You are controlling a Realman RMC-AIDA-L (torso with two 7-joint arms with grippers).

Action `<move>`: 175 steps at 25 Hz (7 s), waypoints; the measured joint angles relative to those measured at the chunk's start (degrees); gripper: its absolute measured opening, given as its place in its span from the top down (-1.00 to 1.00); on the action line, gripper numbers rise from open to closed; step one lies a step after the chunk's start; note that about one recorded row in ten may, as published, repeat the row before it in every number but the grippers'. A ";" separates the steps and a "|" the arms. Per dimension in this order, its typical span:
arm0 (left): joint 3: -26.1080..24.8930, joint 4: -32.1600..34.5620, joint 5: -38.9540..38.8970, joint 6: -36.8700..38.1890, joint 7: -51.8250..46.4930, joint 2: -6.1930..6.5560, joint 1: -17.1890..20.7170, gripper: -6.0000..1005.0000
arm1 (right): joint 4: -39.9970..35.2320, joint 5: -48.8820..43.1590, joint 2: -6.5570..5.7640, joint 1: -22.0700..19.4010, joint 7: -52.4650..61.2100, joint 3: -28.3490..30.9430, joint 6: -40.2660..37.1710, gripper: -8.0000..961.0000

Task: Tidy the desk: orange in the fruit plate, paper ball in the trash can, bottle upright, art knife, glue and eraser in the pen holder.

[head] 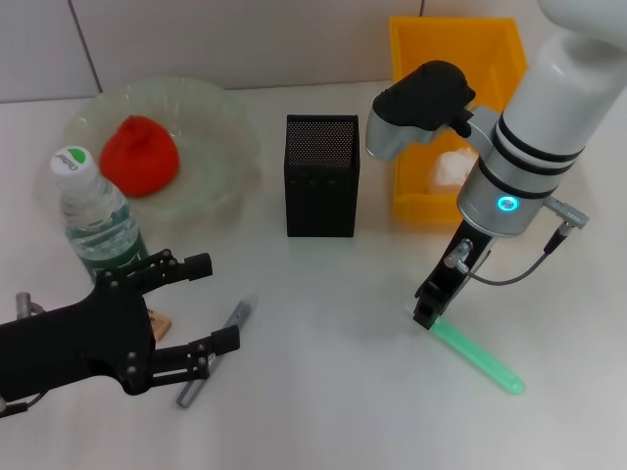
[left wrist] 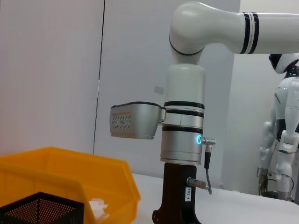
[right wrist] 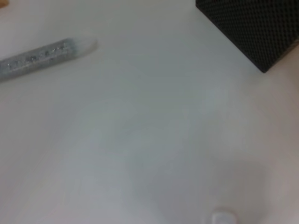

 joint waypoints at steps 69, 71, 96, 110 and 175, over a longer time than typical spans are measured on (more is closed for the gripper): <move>-0.08 0.09 0.00 -0.16 -0.36 -0.35 -0.28 -0.69 | -20.95 0.36 -0.20 -4.86 0.73 0.04 -5.02 0.90; -0.08 0.09 0.00 -0.16 -0.36 -0.35 -0.28 -0.69 | -22.47 0.36 -0.24 -5.11 0.77 0.25 -5.31 0.90; 0.10 0.10 0.00 -0.17 -0.39 -0.62 -0.51 -0.69 | -31.50 0.35 -0.35 -5.56 0.79 0.70 -5.76 0.90; 0.10 0.19 0.00 -0.17 -0.52 -0.69 -0.89 -0.69 | -37.59 0.35 -0.35 -6.82 0.92 0.79 -5.80 0.90; 0.18 0.50 0.44 -0.17 -1.28 -1.24 -1.63 -0.69 | -30.93 5.04 -0.59 -8.76 -4.38 0.17 -14.47 0.14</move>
